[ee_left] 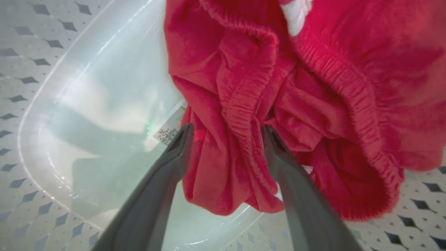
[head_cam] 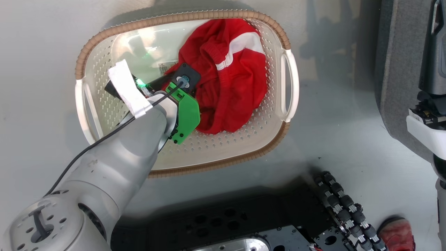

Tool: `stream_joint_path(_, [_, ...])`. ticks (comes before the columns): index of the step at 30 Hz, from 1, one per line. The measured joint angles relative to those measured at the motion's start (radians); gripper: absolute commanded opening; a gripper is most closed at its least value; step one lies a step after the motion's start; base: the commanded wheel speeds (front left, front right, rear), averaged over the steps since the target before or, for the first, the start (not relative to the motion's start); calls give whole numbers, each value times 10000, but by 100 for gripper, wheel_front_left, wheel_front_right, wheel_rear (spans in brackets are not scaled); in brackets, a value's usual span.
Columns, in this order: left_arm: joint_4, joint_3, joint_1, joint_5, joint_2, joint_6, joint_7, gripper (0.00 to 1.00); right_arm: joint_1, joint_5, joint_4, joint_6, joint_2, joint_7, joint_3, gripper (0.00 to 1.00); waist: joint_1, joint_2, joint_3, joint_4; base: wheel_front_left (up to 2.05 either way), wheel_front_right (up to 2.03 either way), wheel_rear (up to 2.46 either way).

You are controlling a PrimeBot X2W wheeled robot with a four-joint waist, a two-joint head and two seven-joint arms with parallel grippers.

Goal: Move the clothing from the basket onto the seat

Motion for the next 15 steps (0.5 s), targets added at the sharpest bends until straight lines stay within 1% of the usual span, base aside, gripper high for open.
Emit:
stream_joint_path(2, [127,4,58,127,-2,215,-61,100,2,42,-29,0,0,2,-6,100,0,0,-3,-22,0,0,0])
stream_joint_path(5, [276,0,163,161,-4,320,-46,100,10,58,-73,0,-15,0,-13,100,0,0,-11,-44,0,0,0])
stream_joint_path(6, [372,2,231,211,0,328,-40,78,12,58,-92,0,-23,0,-17,100,0,0,-13,-48,0,0,0])
stream_joint_path(7, [412,2,260,207,0,318,-33,49,15,58,-100,-2,-23,0,-17,100,0,0,-16,-53,0,0,0])
stream_joint_path(8, [441,17,286,174,0,318,-75,37,21,58,-109,0,-25,0,-17,100,0,0,-20,-58,0,0,0])
stream_joint_path(10, [487,15,291,167,-2,286,-134,0,47,59,-121,0,-33,0,-19,100,0,0,-23,-61,0,0,0])
stream_joint_path(15, [598,12,291,167,-2,259,-384,0,121,63,-128,-2,-46,0,-29,100,0,0,-17,-75,0,0,0])
